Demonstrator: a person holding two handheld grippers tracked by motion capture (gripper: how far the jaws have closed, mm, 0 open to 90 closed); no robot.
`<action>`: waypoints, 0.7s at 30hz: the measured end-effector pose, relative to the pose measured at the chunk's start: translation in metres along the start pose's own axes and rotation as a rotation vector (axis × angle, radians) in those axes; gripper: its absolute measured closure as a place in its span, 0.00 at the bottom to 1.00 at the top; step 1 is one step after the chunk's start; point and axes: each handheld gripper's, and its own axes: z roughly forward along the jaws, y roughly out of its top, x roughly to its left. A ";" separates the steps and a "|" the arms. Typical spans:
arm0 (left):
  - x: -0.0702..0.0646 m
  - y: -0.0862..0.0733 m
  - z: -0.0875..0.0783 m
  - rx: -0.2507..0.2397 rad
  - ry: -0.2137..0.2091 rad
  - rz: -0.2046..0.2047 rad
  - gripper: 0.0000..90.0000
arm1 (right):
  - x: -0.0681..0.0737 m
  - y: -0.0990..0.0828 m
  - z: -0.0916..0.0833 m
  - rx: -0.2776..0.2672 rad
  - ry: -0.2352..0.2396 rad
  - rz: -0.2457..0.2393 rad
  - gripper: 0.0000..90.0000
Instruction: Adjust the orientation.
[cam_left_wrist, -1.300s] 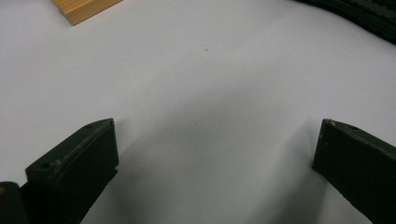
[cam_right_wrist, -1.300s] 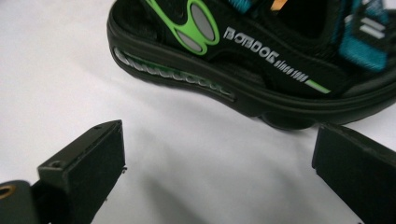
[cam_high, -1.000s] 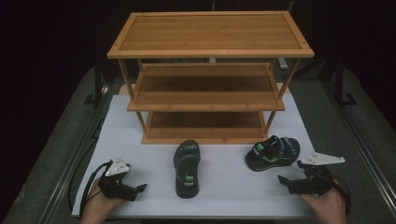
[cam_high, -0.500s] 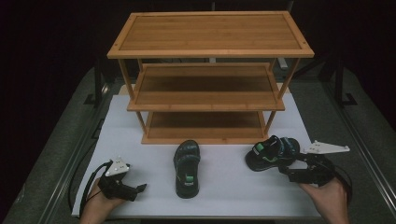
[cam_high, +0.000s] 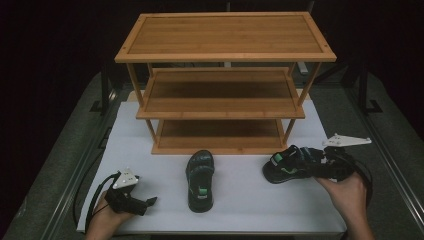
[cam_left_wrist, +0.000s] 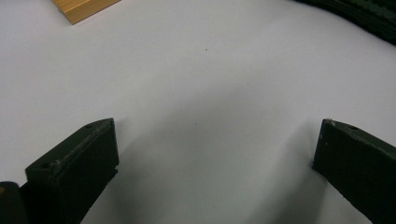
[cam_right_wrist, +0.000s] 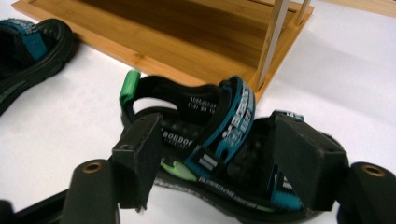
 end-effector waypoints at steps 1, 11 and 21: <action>0.000 0.000 0.000 0.000 0.000 0.000 0.00 | -0.001 0.002 0.001 0.004 0.000 -0.001 0.38; 0.000 0.000 0.000 0.001 -0.002 -0.001 0.00 | -0.009 0.020 0.019 0.044 -0.005 0.009 0.49; 0.000 0.000 0.000 0.000 -0.003 -0.003 0.00 | -0.010 0.020 0.037 0.084 -0.021 0.000 0.59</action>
